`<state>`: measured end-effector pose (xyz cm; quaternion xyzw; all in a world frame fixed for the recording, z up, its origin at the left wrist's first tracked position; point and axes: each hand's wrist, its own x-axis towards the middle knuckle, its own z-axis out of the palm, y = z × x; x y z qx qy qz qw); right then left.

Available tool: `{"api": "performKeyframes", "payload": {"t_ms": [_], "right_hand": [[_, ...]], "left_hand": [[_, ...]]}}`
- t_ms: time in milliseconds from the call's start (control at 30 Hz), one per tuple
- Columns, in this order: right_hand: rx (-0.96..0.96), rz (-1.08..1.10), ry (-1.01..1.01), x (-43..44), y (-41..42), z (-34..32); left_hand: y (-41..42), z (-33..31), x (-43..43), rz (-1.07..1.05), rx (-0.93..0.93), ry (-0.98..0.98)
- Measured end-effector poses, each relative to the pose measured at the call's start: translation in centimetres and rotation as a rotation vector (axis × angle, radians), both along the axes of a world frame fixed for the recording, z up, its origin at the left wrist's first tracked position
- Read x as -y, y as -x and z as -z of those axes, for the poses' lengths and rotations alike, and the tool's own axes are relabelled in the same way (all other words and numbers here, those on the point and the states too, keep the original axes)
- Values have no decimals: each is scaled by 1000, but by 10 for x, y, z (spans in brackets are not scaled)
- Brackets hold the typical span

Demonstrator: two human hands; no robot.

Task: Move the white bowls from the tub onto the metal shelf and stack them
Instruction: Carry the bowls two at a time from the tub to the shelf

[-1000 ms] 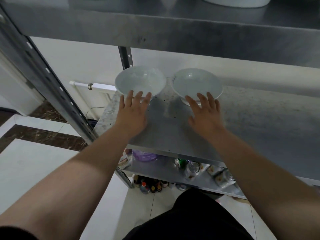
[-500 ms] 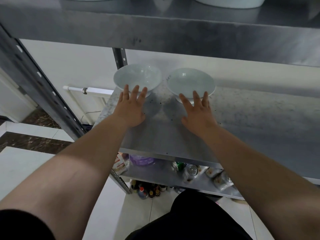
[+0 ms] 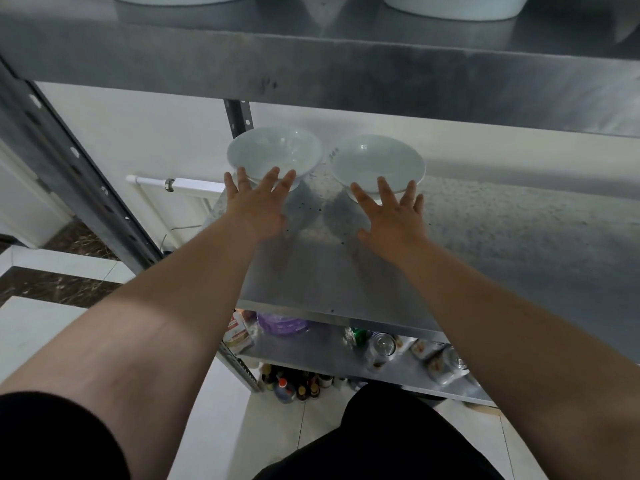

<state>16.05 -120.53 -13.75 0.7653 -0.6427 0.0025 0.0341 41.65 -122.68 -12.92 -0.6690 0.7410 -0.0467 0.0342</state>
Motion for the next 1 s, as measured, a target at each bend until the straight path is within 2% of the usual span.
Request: {"api": "performKeyframes", "payload": {"t_ms": [300, 400, 467, 533, 600, 700, 867, 1000], "right_hand": [[27, -14, -21, 8, -7, -1], [50, -6, -29, 3, -5, -7], [133, -31, 14, -10, -2, -14], [296, -53, 35, -29, 4, -21], [465, -27, -22, -55, 10, -28], [702, 28, -157, -106, 15, -34], [951, 119, -329, -218, 16, -35], [1073, 261, -423, -306, 28, -34]], "left_hand": [[-3, 2, 7, 20, -18, -37], [-5, -3, 3, 14, -82, -14], [-6, -11, -10, 0, -204, 67], [-6, -17, -33, -17, -407, 136], [-10, -17, -62, -25, -606, 98], [-24, -13, -118, -69, -859, -61], [-31, -12, -230, -150, -1080, -229], [-30, -11, -306, -166, -1140, -281]]}}
